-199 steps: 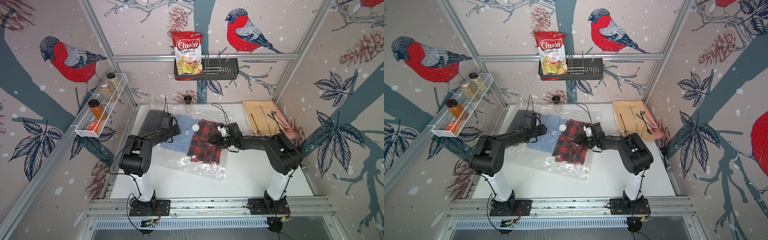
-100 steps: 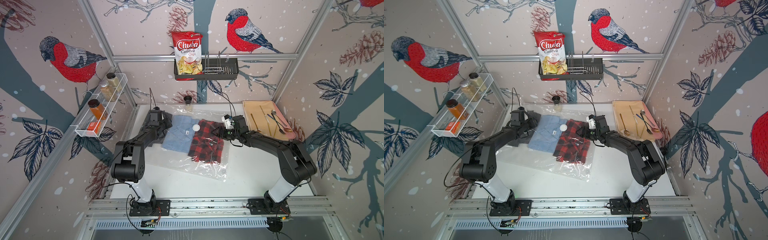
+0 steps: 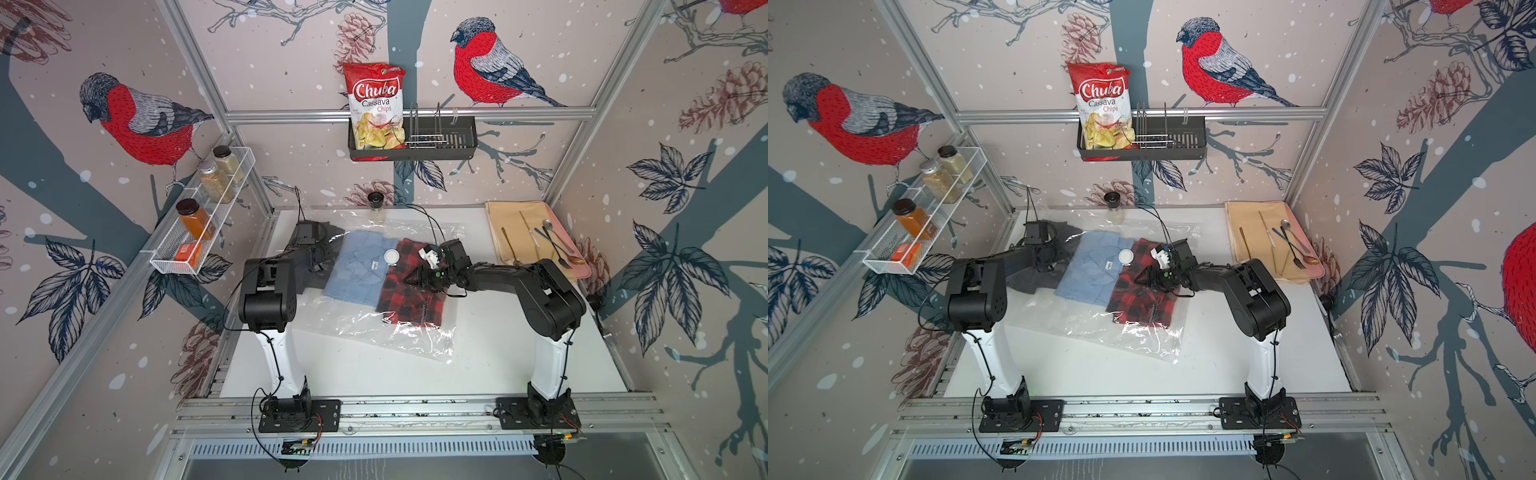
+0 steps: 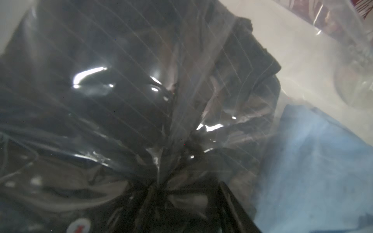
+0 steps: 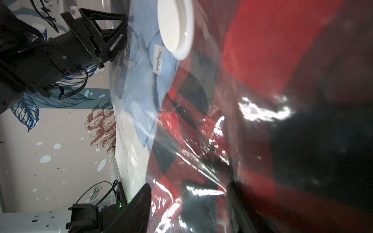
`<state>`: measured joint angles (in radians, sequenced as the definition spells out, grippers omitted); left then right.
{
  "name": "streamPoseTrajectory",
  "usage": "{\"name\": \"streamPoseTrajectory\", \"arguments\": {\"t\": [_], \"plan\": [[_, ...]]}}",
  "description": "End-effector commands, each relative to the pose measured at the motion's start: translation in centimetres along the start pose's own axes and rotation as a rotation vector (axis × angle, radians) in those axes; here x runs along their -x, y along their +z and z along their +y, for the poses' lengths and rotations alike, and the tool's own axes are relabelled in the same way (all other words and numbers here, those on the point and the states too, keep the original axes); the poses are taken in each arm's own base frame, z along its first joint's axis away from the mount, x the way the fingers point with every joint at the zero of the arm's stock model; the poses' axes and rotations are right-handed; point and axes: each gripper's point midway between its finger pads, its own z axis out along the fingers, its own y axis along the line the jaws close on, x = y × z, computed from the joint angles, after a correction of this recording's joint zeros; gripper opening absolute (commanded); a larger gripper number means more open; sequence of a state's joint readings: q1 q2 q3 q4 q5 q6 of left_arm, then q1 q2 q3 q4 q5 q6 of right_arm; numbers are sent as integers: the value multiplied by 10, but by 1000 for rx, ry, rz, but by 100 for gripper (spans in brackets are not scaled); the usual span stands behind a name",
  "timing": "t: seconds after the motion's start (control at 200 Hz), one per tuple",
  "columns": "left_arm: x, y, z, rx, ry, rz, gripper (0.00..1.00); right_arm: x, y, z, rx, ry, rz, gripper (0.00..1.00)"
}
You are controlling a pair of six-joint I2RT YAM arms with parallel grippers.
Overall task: Place the folded shirt into the vacuum bag
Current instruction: Adjust the vacuum bag at the center of the board.
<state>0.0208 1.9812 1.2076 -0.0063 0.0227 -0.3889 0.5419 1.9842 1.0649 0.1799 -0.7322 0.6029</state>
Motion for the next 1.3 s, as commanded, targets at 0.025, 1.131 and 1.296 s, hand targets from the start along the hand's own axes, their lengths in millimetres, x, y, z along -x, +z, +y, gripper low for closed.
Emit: {"name": "streamPoseTrajectory", "arguments": {"t": [0.025,1.131,1.296], "plan": [[-22,-20,14,35,-43,21,51,-27,-4,-24,-87,13,23,60],[63,37,3,-27,-99,48,51,141,-38,-59,-28,99,-269,62],[49,55,26,16,-133,73,50,154,-46,-124,-203,189,-299,61]]}}
